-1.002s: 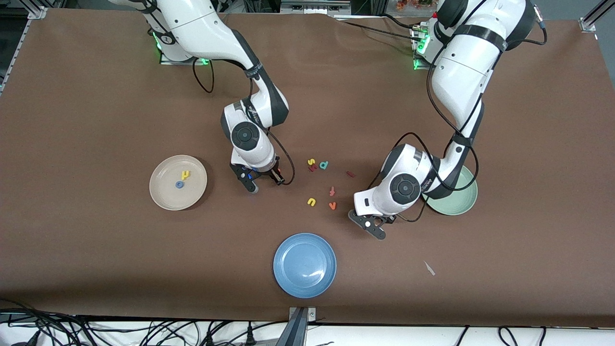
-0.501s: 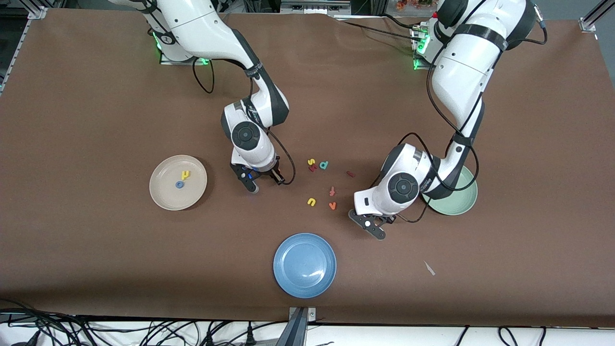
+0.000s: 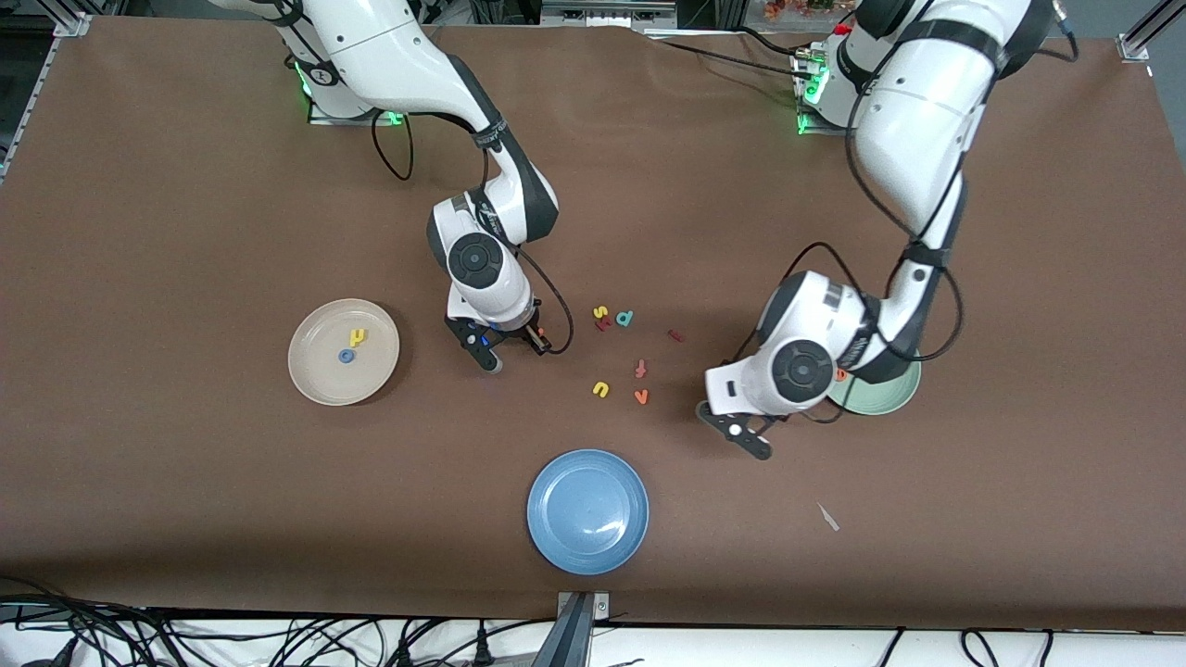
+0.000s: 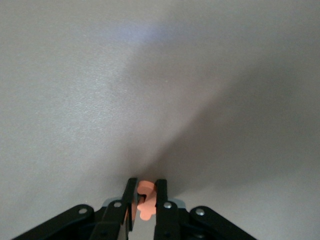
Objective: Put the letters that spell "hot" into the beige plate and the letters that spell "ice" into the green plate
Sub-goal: 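Drop the teal c on the green plate while the right gripper drops orange 2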
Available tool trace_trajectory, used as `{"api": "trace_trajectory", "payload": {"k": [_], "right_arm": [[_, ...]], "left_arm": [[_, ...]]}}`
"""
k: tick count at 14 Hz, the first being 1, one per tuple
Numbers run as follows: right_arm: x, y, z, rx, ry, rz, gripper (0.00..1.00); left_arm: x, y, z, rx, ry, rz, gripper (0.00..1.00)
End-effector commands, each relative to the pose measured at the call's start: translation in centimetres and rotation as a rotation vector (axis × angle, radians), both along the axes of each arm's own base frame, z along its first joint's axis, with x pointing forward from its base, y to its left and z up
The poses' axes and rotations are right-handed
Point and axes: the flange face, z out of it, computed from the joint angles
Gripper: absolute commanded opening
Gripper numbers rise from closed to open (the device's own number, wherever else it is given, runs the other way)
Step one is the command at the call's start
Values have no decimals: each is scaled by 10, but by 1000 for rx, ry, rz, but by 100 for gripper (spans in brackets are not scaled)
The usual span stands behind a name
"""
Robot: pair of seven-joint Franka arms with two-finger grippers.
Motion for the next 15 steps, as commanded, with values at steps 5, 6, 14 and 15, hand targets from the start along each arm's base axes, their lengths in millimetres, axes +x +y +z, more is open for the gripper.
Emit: {"api": "trace_trajectory", "payload": {"k": [5, 6, 14, 15], "right_arm": [[32, -57, 40, -87, 112, 370, 5], [34, -70, 44, -107, 121, 429, 5], [26, -218, 81, -88, 74, 724, 5], [22, -239, 76, -94, 51, 768, 5]], "left_arm": [[2, 169, 9, 39, 161, 63, 0], [-5, 177, -3, 43, 187, 73, 0], [-44, 198, -2, 82, 235, 88, 100], [-44, 178, 12, 74, 213, 78, 100]]}}
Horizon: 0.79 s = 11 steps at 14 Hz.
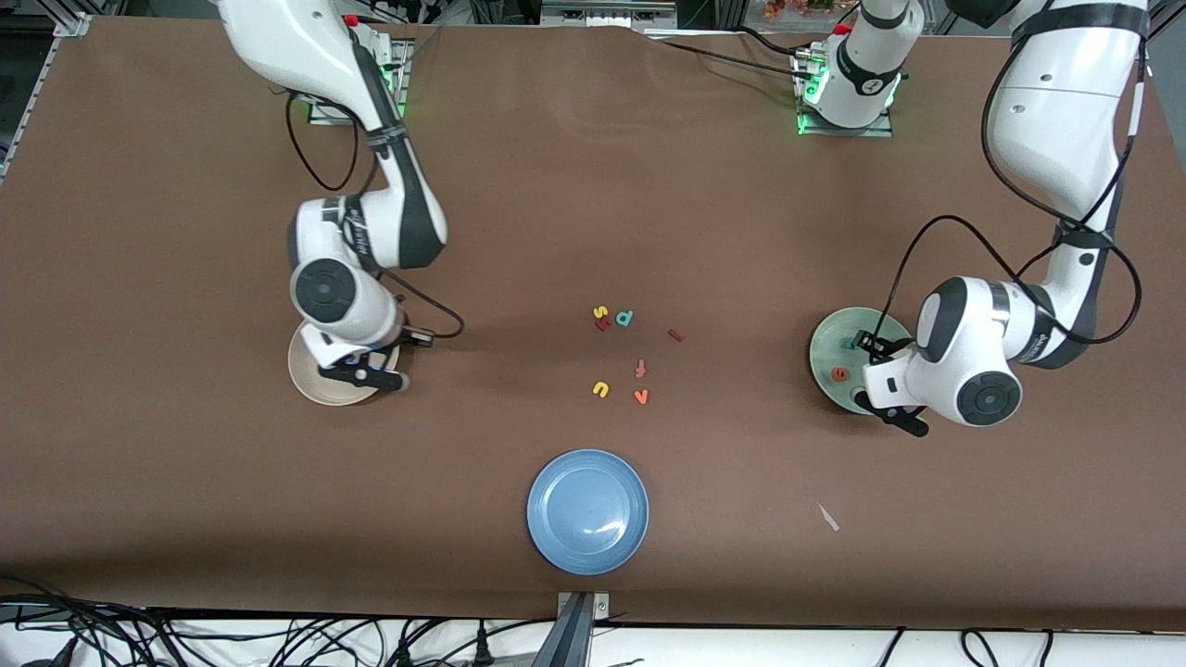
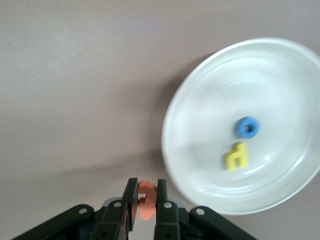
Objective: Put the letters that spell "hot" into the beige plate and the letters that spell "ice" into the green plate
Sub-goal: 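Drop the teal c on the green plate while the right gripper drops orange 2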
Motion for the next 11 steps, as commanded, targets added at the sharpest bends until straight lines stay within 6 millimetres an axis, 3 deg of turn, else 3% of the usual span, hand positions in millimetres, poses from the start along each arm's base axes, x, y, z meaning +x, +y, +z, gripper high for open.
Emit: {"api": "trace_trajectory", "payload": {"k": [1, 3, 4, 5, 7, 11], "right_arm": [[-27, -52, -8, 19, -40, 111, 6], [-33, -67, -19, 13, -64, 157, 11], [-31, -68, -19, 20, -64, 141, 52], [-29, -67, -15, 29, -67, 110, 100], [-16, -55, 2, 69, -49, 18, 100], [7, -42, 36, 89, 31, -121, 100]], "left_arm": [[-10, -45, 41, 17, -57, -13, 100], [-19, -100, 49, 42, -75, 94, 100], [-25, -129, 54, 53, -86, 134, 100], [-29, -153, 60, 44, -97, 156, 100], [-33, -178, 67, 62, -117, 304, 100], [-51, -242, 55, 134, -170, 562, 100]]}}
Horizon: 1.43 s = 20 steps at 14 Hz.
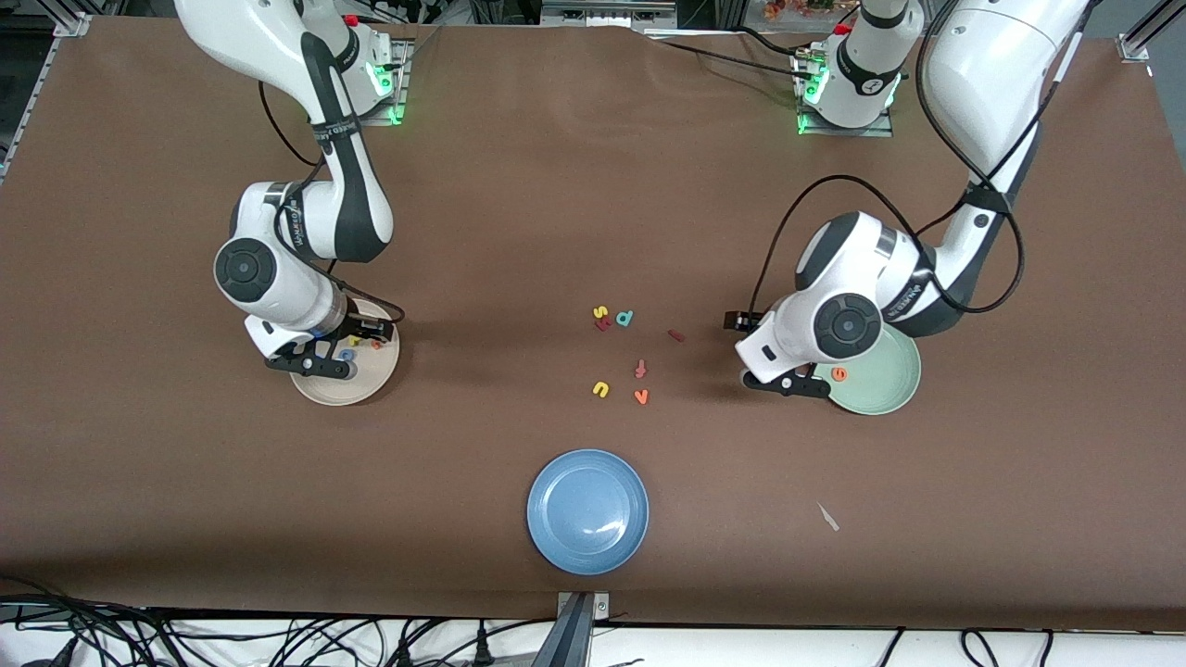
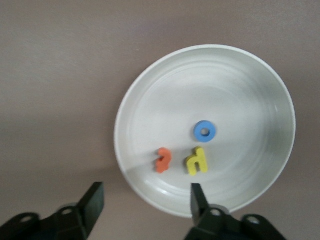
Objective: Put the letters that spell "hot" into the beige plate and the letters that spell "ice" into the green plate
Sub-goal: 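Grasp the pink dash with the left gripper while the right arm withdraws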
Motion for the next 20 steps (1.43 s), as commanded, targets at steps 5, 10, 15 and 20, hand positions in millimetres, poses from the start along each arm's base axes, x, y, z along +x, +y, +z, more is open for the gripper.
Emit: {"api": "trace_trajectory", "payload": {"k": [5, 10, 15, 20], "right_arm": [[14, -6, 27, 24, 52, -100, 100], [13, 1, 33, 31, 74, -97, 100], [12, -27, 59, 51, 115, -53, 100], [3, -73, 119, 9, 75, 100, 100]], "left_arm": [[-33, -104, -40, 89, -94, 573, 100], [-38, -106, -54, 108, -83, 630, 100], [-50, -123, -86, 135, -120, 618, 62], [-41, -111, -95, 148, -133, 708, 50]]}}
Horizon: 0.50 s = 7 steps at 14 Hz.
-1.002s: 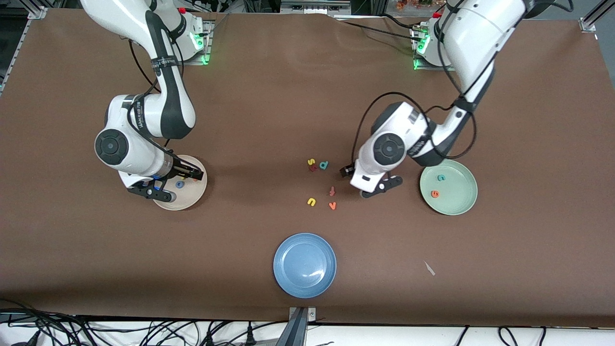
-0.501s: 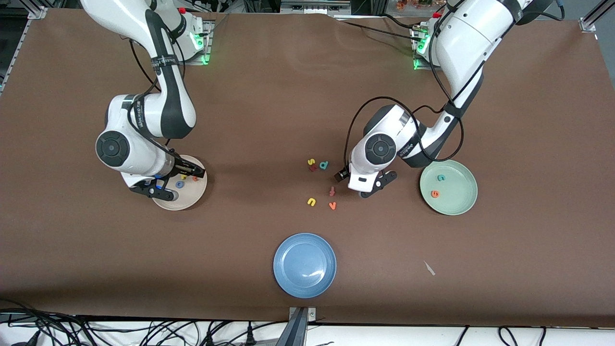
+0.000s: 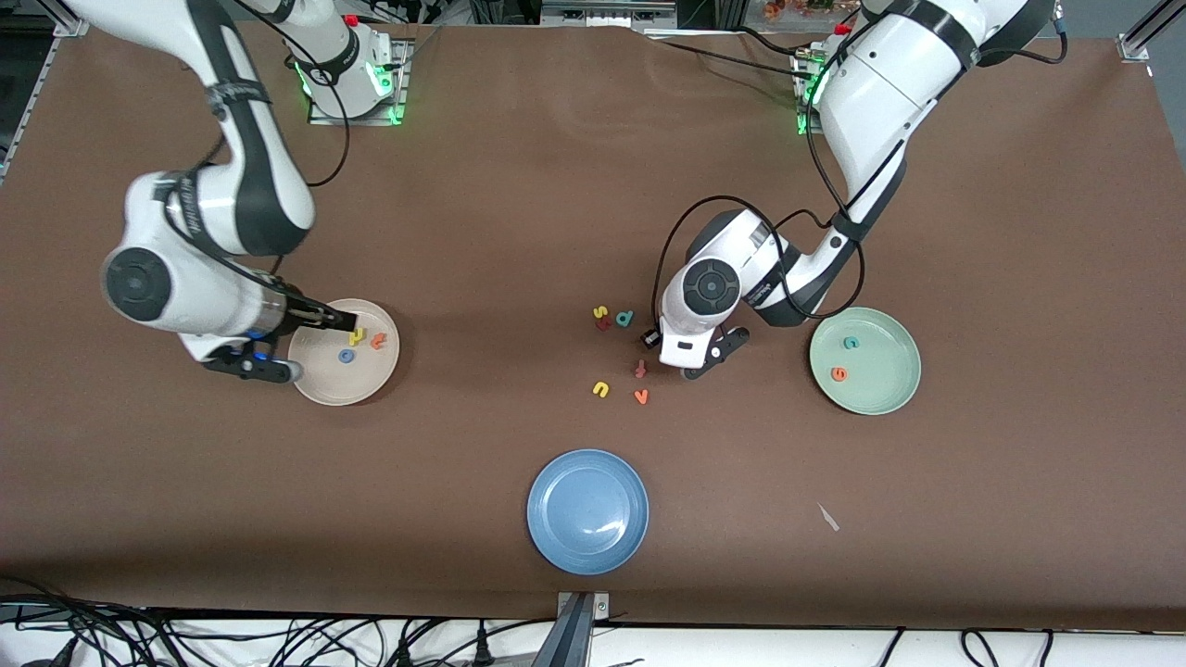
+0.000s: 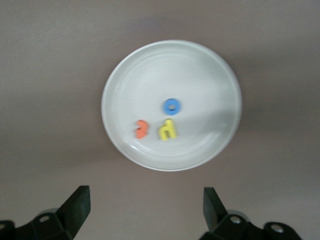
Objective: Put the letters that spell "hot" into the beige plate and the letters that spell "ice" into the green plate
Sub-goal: 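Grasp the pink dash with the left gripper while the right arm withdraws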
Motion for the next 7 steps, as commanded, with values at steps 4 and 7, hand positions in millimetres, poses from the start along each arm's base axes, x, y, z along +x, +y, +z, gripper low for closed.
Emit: {"api": "trace_trajectory", "payload": {"k": [4, 7], "right_arm": [[-43, -33, 118, -47, -45, 218, 100], [-64, -39, 175, -47, -72, 213, 100]], "left_arm": [[10, 10, -15, 14, -50, 74, 37], [6, 4, -16, 19, -55, 49, 0]]}}
